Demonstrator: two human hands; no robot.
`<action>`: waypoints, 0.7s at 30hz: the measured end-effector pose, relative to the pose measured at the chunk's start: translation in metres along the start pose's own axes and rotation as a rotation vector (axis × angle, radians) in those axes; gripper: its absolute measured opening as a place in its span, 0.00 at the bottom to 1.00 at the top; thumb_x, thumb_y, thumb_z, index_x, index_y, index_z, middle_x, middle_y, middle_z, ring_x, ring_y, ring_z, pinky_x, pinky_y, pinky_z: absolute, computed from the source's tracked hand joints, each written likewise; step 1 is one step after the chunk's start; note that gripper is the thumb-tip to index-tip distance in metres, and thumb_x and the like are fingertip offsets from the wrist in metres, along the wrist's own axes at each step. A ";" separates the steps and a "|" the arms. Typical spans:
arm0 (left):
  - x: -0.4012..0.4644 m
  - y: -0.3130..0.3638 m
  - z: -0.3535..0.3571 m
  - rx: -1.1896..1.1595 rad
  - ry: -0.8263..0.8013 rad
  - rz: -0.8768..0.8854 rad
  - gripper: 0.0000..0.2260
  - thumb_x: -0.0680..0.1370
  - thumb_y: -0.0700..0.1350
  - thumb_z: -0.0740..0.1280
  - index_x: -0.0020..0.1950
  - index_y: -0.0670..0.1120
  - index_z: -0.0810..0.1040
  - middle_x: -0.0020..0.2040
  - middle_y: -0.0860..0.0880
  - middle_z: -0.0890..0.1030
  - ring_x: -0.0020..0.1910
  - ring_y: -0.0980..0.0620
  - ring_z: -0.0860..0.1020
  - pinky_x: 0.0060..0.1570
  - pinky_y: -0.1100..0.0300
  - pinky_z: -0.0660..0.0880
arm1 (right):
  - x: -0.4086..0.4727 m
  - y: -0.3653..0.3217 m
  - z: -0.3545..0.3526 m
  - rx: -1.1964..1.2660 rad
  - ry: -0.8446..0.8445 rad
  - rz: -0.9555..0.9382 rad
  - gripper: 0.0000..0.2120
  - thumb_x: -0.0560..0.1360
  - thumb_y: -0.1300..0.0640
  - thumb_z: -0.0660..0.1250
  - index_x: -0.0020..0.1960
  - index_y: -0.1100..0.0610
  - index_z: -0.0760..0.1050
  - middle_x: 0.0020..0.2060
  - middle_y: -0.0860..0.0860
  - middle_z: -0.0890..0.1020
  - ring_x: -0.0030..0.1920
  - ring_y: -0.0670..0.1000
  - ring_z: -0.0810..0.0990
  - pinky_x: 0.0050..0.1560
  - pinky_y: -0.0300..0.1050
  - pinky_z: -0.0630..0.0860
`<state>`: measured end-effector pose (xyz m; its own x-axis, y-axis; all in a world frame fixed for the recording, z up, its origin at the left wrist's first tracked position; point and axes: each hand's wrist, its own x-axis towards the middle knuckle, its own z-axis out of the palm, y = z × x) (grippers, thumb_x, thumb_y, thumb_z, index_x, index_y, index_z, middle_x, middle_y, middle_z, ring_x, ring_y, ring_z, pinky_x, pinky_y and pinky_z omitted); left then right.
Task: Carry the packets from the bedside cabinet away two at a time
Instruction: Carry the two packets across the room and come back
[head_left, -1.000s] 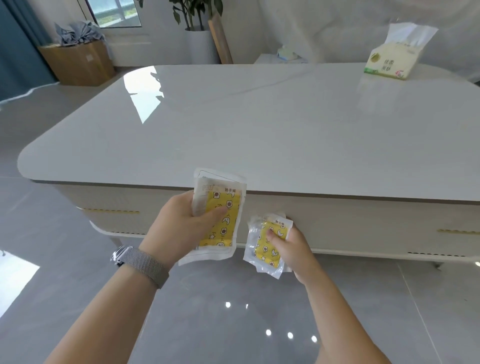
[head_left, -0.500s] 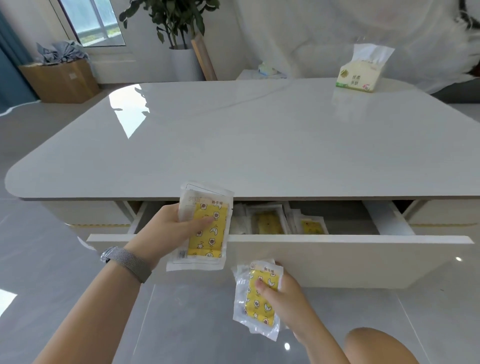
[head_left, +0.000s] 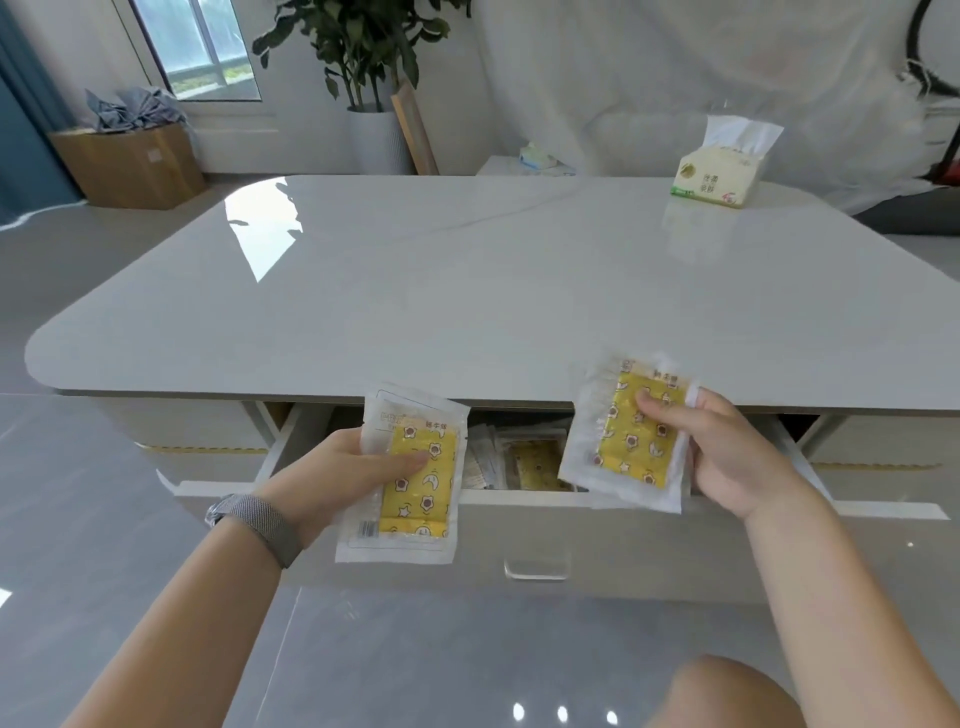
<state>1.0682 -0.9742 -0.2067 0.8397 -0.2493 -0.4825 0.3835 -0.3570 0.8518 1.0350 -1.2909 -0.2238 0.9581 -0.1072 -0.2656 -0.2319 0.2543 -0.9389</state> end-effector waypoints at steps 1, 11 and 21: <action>0.000 0.000 0.000 0.010 -0.004 -0.001 0.11 0.76 0.43 0.70 0.57 0.43 0.82 0.50 0.45 0.86 0.49 0.45 0.85 0.57 0.44 0.78 | 0.007 0.003 -0.007 0.012 0.025 0.032 0.27 0.64 0.56 0.75 0.60 0.64 0.76 0.53 0.60 0.84 0.50 0.57 0.85 0.45 0.53 0.83; 0.004 0.000 0.000 0.095 -0.003 0.019 0.09 0.76 0.45 0.70 0.55 0.46 0.82 0.48 0.47 0.86 0.47 0.47 0.85 0.56 0.45 0.79 | 0.033 0.029 -0.026 -0.474 -0.056 0.100 0.13 0.69 0.69 0.73 0.54 0.63 0.80 0.42 0.55 0.86 0.43 0.51 0.85 0.52 0.48 0.81; 0.010 0.000 -0.005 0.046 0.001 0.052 0.09 0.76 0.45 0.70 0.55 0.45 0.82 0.48 0.47 0.86 0.47 0.46 0.85 0.53 0.46 0.80 | 0.070 0.041 -0.016 -1.460 0.155 0.438 0.22 0.76 0.50 0.68 0.65 0.61 0.71 0.59 0.55 0.78 0.54 0.52 0.78 0.48 0.41 0.74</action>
<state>1.0787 -0.9725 -0.2102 0.8583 -0.2679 -0.4377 0.3212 -0.3846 0.8654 1.0900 -1.3033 -0.2845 0.7675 -0.3976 -0.5028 -0.5294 -0.8355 -0.1473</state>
